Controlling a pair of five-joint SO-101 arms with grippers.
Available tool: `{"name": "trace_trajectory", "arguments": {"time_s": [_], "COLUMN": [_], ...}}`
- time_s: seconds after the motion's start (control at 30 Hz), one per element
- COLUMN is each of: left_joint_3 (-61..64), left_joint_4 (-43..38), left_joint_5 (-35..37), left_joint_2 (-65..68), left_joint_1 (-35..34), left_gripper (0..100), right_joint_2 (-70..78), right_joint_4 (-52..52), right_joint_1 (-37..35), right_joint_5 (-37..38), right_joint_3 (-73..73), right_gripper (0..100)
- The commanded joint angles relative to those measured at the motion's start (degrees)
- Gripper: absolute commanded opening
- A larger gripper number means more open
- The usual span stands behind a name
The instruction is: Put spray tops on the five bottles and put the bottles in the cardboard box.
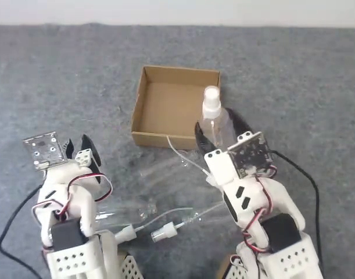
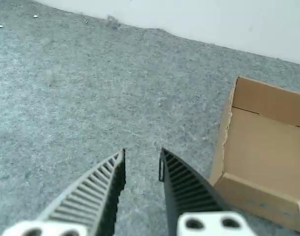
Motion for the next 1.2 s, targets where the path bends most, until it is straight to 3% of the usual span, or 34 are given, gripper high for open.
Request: {"name": "trace_trajectory", "arguments": {"time_s": [0.0,0.3,0.5,0.93,1.17], "left_joint_3": [-0.22,0.22,0.31,0.4,0.48], "left_joint_4": [-1.67,-2.02,-2.02,-2.02,-2.02], "left_joint_5": [0.53,0.62,0.62,0.62,0.62], "left_joint_2": [-0.09,-0.09,-0.09,-0.09,-0.09], "left_joint_1": [0.0,-0.26,-0.26,-0.35,-0.26], "left_gripper": [10,10,10,10,10], "right_joint_2": [-1.27,-1.27,-0.22,26.51,38.46], "right_joint_4": [-0.75,-7.69,-13.32,-14.81,-28.79], "right_joint_1": [0.57,0.48,-4.79,-6.2,-6.29], "right_joint_5": [0.0,-0.53,0.0,-0.62,-0.62], "right_joint_3": [-6.59,-7.21,-7.38,-24.79,-26.29], "right_gripper": [5.4,5.4,5.4,5.4,5.4]}}
